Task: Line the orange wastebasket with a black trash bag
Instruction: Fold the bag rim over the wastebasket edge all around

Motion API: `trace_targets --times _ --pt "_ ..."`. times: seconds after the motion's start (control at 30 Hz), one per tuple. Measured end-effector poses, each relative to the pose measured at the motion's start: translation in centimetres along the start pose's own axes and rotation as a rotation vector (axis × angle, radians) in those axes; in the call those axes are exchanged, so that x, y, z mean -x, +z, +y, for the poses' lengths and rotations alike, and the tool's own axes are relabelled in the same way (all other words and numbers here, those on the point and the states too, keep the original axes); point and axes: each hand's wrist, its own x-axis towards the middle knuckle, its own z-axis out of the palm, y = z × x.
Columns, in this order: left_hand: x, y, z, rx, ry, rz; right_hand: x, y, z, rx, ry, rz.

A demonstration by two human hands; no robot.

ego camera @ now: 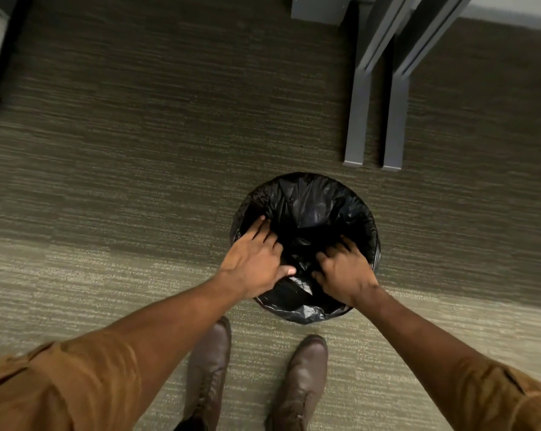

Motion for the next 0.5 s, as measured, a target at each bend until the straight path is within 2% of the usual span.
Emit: trace_targets --times 0.07,0.13,0.17,0.27,0.33,0.4,0.5 --pt "0.9 -0.2 0.8 0.118 -0.128 0.255 1.5 -0.4 0.2 -0.155 0.090 0.328" --pt "1.9 -0.4 1.7 0.294 -0.417 0.423 3.2 -0.2 0.3 -0.331 0.288 0.569" --pt "2.4 -0.4 2.0 0.424 -0.591 0.458 4.0 0.0 0.2 -0.438 0.422 0.620" --pt "3.4 -0.1 2.4 0.945 -1.094 0.386 5.8 0.9 -0.7 -0.891 0.790 0.633" --pt "4.0 0.3 2.8 1.309 -1.293 0.341 6.5 1.7 -1.7 -1.222 0.953 0.653" --pt "4.4 0.9 3.5 1.630 -1.366 0.316 6.5 2.4 -2.9 -1.540 1.060 0.637" --pt "4.6 2.1 4.8 1.862 -1.360 0.289 5.7 3.5 -4.6 -1.906 1.131 0.619"
